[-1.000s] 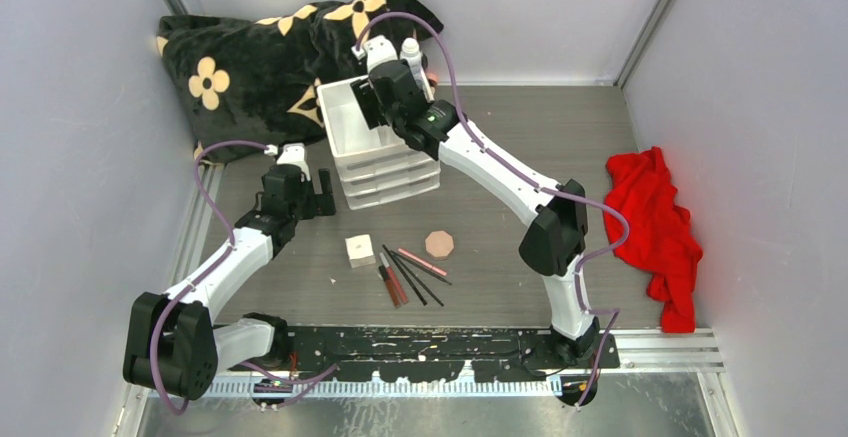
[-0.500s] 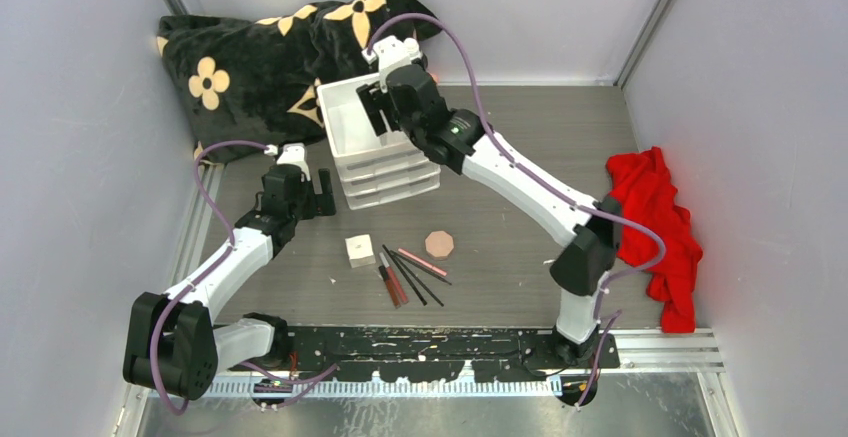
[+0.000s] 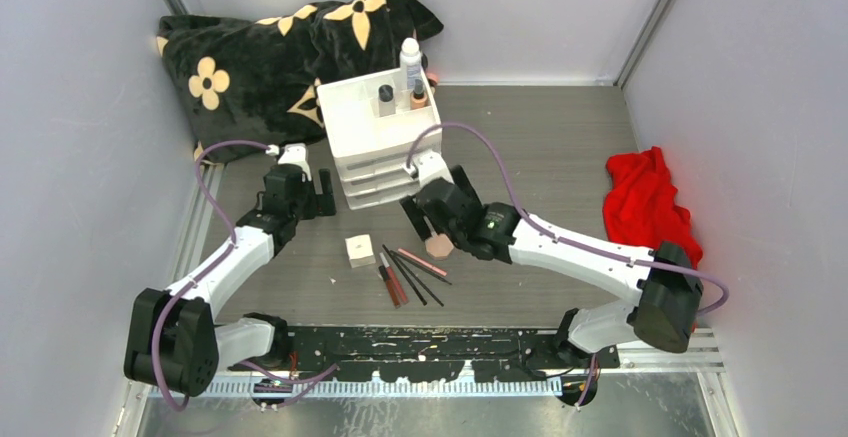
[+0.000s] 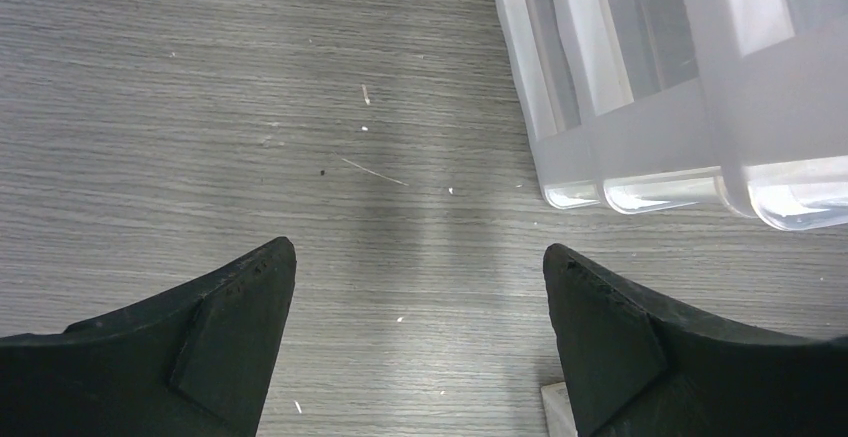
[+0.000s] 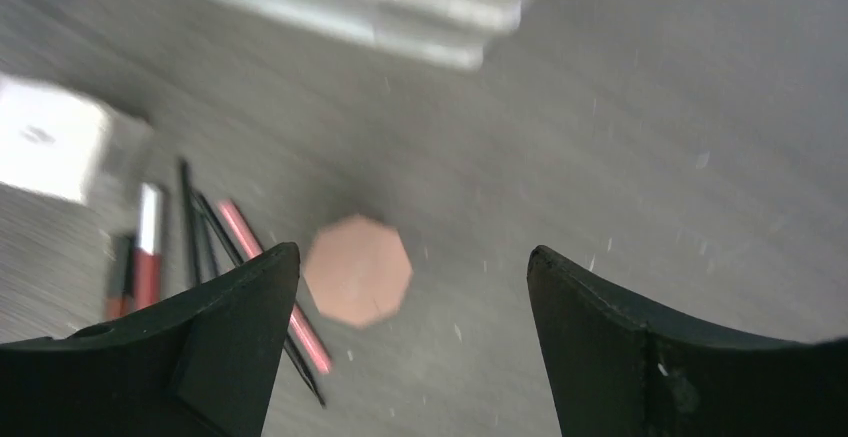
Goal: Organize the makeup
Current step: Pick up the makeup from the center of the board.
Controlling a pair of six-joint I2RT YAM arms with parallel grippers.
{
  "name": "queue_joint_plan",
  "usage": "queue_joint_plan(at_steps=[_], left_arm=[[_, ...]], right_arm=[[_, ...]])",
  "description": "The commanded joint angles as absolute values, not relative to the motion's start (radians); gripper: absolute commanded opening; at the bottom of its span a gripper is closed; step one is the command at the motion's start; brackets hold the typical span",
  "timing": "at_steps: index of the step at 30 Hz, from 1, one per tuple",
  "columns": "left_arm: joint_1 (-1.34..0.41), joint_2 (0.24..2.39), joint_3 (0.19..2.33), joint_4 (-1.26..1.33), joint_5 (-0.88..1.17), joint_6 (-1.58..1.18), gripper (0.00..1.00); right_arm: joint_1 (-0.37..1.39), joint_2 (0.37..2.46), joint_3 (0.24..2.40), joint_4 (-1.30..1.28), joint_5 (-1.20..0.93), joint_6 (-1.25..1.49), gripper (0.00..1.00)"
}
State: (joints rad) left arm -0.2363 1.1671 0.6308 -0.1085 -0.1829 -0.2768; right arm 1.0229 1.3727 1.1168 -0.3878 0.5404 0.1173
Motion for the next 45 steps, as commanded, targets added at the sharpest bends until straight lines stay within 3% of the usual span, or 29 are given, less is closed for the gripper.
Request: queue_joint_plan(at_steps=[1, 10, 28, 40, 43, 45], left_arm=[[-0.242, 1.178, 0.646, -0.071, -0.199, -0.263, 0.93], [-0.242, 1.132, 0.632, -0.070, -0.172, -0.275, 0.89], [-0.241, 1.101, 0.620, -0.094, -0.265, -0.293, 0.91], [-0.242, 1.057, 0.609, -0.088, -0.256, -0.298, 0.91], [-0.242, 1.052, 0.606, -0.083, -0.247, -0.298, 0.91], [-0.242, 1.053, 0.606, -0.081, -0.244, -0.298, 0.91]], right_arm=[[1.016, 1.271, 0.964, -0.406, 0.556, 0.323, 0.89], [1.016, 1.332, 0.875, -0.295, 0.428, 0.397, 0.93], [1.194, 1.810, 1.294, -0.136, 0.358, 0.435, 0.93], [1.198, 1.972, 1.365, -0.120, 0.403, 0.495, 0.93], [1.199, 2.005, 1.387, -0.136, 0.405, 0.496, 0.90], [1.198, 2.012, 1.390, -0.141, 0.412, 0.497, 0.80]])
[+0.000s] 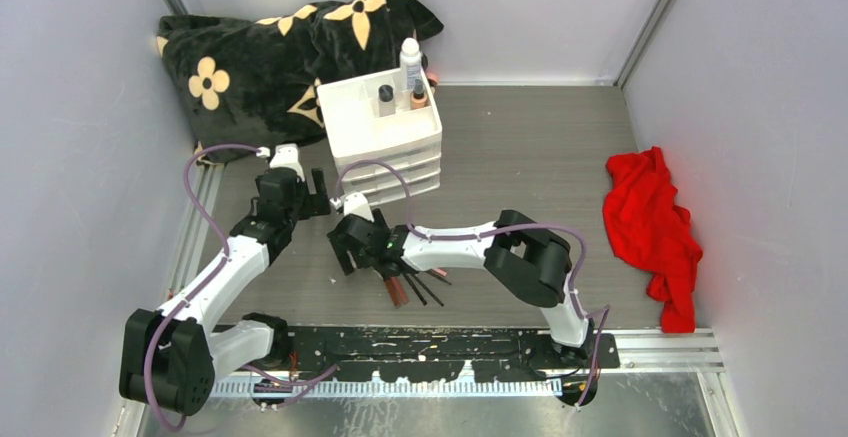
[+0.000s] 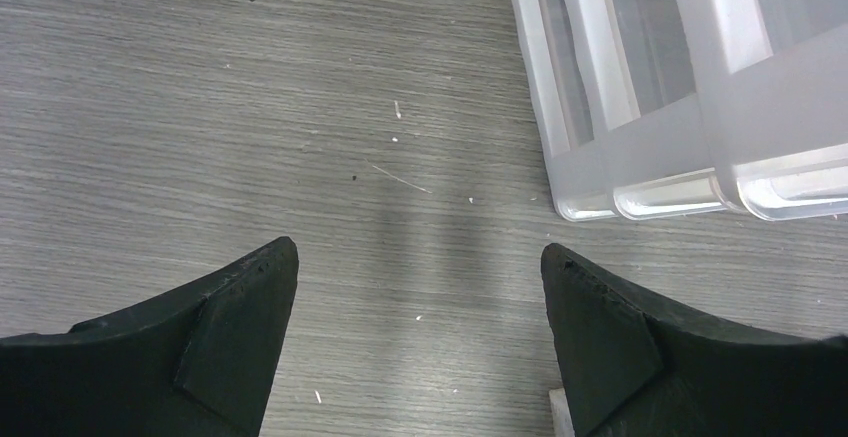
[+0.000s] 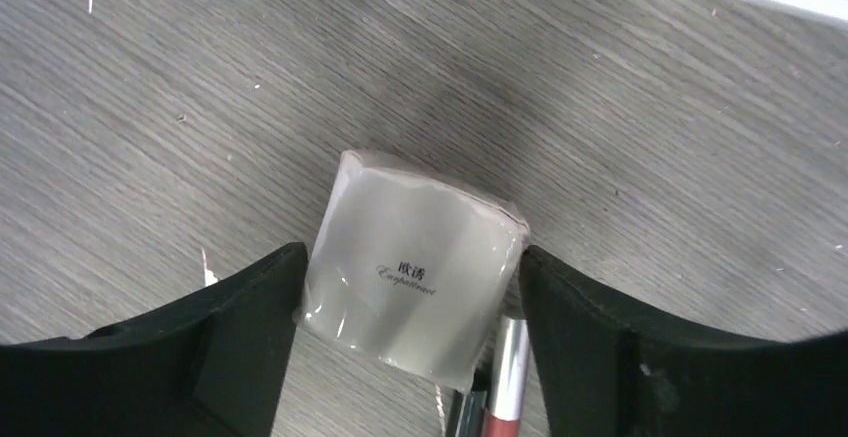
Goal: Organize the makeup
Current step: Pick up the makeup from the center of the board.
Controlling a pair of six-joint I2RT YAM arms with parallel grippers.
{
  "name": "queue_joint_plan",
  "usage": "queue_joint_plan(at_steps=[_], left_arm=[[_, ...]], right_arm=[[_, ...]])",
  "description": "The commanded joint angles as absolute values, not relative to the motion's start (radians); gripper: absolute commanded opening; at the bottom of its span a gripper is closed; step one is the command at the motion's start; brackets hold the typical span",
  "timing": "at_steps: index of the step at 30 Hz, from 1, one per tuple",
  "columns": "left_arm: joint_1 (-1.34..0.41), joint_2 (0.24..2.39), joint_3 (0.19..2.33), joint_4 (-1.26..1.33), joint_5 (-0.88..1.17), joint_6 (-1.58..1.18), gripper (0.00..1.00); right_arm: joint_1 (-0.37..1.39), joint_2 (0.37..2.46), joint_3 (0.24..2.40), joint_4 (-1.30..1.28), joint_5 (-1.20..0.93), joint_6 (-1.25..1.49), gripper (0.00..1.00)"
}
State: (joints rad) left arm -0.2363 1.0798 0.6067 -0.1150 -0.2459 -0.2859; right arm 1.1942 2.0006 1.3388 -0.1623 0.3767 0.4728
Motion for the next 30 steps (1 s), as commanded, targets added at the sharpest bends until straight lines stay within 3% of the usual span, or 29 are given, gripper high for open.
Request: queue_joint_plan(at_steps=[1, 4, 5, 14, 21, 30], left_arm=[[-0.241, 1.053, 0.605, -0.080, -0.241, -0.298, 0.91], [-0.242, 1.054, 0.604, -0.077, -0.239, -0.298, 0.91], [-0.242, 1.055, 0.604, -0.075, -0.239, -0.298, 0.91], [-0.242, 1.054, 0.604, -0.080, -0.245, -0.293, 0.91], [-0.241, 1.060, 0.604, -0.076, -0.249, -0.292, 0.91], [-0.241, 1.060, 0.603, -0.077, -0.247, -0.288, 0.91]], right_arm=[[1.198, 2.011, 1.387, -0.139, 0.411, 0.496, 0.56], [1.198, 1.997, 1.380, -0.151, 0.435, 0.492, 0.09], [1.198, 1.990, 1.379, -0.161, 0.448, 0.491, 0.02], [1.200, 1.795, 1.415, -0.290, 0.502, 0.396, 0.01], [1.199, 1.727, 1.711, -0.484, 0.517, 0.251, 0.01], [1.162, 1.812, 1.980, -0.428, 0.602, 0.104, 0.01]])
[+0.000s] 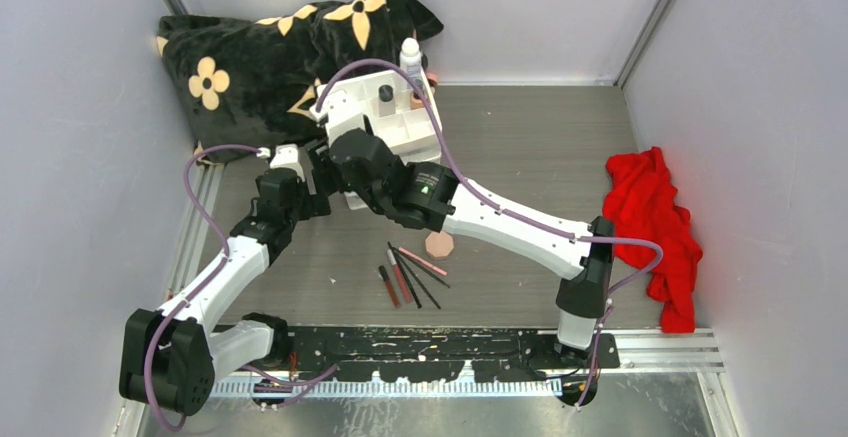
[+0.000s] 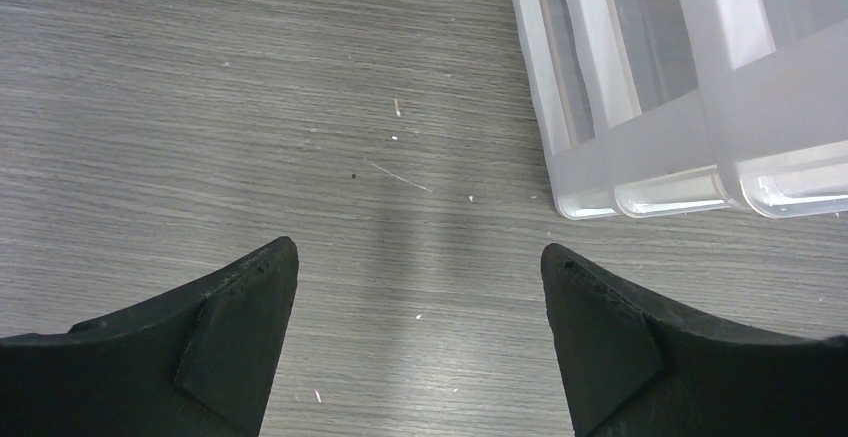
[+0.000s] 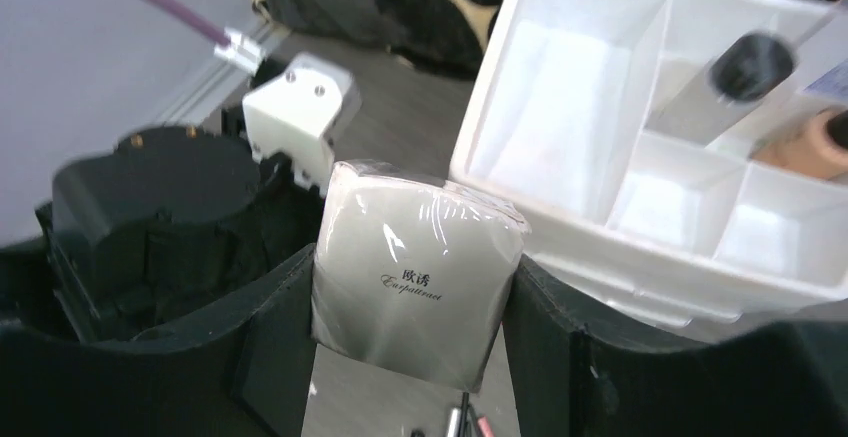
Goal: Organize the makeup
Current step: Pick up the makeup from the center of the board, then place the makeup in the storage box.
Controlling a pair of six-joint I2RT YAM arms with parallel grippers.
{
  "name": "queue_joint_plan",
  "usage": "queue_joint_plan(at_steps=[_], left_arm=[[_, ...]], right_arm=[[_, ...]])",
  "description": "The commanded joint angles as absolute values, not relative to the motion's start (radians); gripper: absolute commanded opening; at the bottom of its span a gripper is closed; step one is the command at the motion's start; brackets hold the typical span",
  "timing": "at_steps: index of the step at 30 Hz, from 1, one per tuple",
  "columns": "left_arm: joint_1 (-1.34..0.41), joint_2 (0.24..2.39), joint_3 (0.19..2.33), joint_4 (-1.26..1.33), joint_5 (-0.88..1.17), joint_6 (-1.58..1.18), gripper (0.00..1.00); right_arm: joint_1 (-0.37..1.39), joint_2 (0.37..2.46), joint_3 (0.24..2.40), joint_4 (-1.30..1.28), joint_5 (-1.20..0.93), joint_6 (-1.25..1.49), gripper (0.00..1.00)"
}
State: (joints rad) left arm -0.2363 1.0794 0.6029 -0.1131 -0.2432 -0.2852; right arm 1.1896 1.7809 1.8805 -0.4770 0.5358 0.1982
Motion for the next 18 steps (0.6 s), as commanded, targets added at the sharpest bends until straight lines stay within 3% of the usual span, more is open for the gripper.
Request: queue_joint_plan(at_steps=[1, 12, 18], left_arm=[[-0.242, 1.059, 0.603, -0.077, -0.245, -0.288, 0.91], [-0.242, 1.057, 0.603, -0.072, -0.225, -0.293, 0.91], [-0.242, 1.055, 0.601, -0.071, -0.217, -0.295, 0.91]], right_arm=[[1.149, 1.828, 2.003, -0.417, 0.602, 0.095, 0.01], [1.015, 2.020, 2.262, -0.383, 0.566, 0.046, 0.01], [0.973, 2.076, 2.294, -0.333, 0.524, 0.056, 0.01]])
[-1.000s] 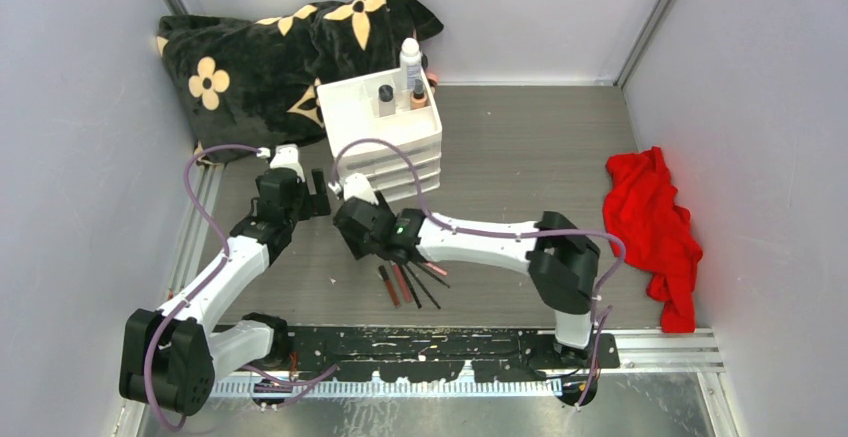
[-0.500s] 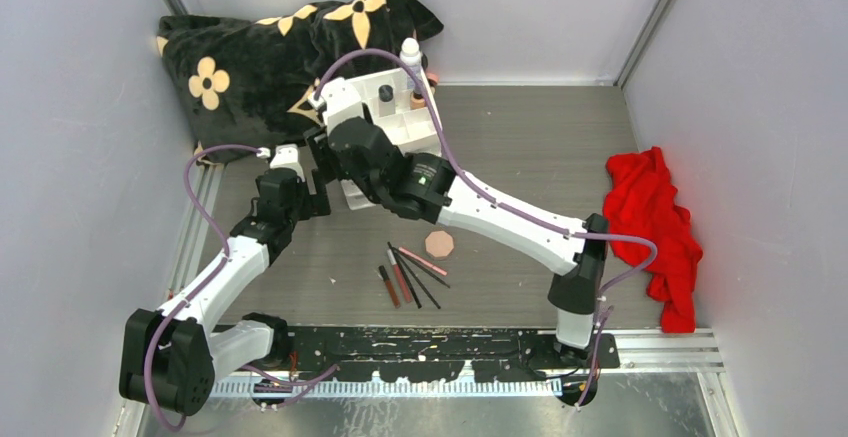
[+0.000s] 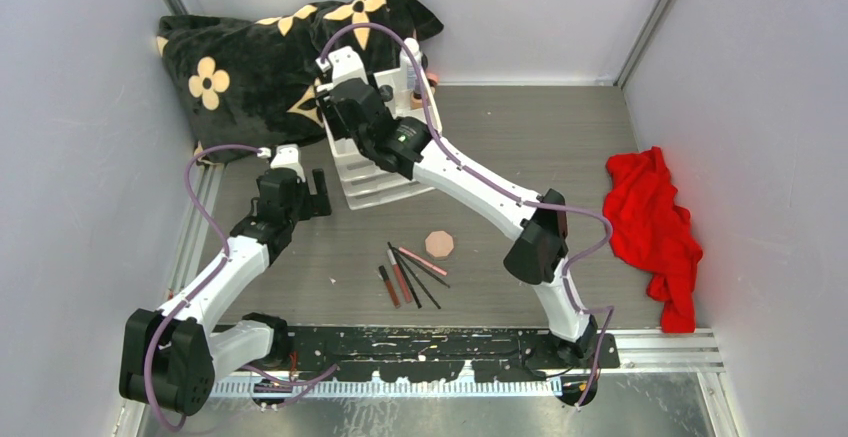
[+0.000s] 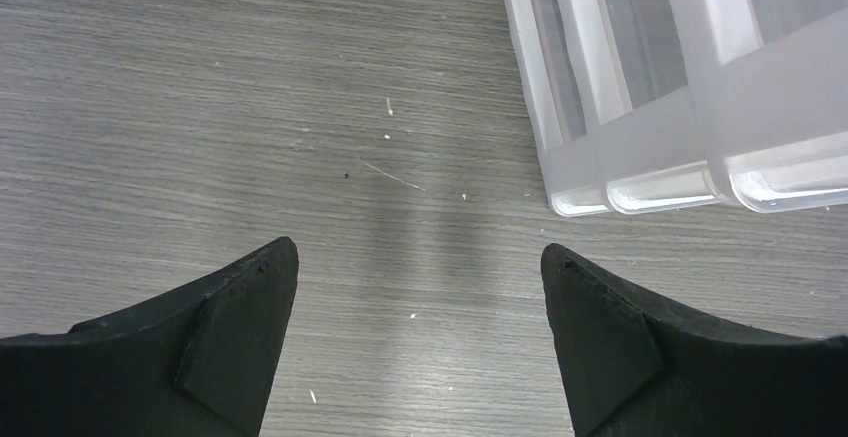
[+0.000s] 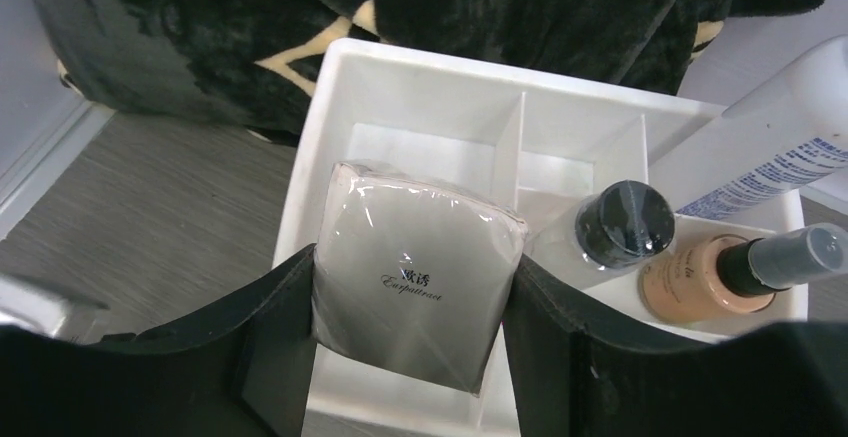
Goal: Organize the makeup
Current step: Place the makeup in the storage box.
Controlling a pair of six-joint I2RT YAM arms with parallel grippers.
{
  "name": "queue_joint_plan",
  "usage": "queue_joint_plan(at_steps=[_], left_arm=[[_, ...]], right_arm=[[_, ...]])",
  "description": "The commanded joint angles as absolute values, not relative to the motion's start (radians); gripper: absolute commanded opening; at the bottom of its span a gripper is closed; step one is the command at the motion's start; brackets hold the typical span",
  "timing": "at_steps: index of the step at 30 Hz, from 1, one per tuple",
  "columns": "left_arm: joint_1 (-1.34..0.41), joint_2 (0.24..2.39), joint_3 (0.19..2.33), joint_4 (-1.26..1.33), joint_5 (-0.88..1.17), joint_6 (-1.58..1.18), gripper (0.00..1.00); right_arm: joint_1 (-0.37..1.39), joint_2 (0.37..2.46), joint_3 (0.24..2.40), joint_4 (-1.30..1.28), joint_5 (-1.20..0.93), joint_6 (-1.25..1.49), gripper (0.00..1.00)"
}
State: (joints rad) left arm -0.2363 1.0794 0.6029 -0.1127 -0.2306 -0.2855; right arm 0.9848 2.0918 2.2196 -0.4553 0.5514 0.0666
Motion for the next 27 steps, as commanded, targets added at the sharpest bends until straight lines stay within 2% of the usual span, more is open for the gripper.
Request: queue_joint_plan(at_steps=[1, 17, 27], left_arm=[[-0.242, 1.055, 0.601, -0.071, -0.215, -0.296, 0.91], [-0.242, 1.063, 0.601, -0.061, -0.204, -0.302, 0.91], [-0.242, 1.049, 0.601, -0.064, -0.196, -0.304, 0.91]], right_arm=[[0.970, 2.085, 2.300, -0.328, 0.518, 0.058, 0.01], [0.912, 2.193, 2.362, -0.284, 0.445, 0.102, 0.02], [0.901, 2.260, 2.412, -0.273, 0.434, 0.101, 0.13]])
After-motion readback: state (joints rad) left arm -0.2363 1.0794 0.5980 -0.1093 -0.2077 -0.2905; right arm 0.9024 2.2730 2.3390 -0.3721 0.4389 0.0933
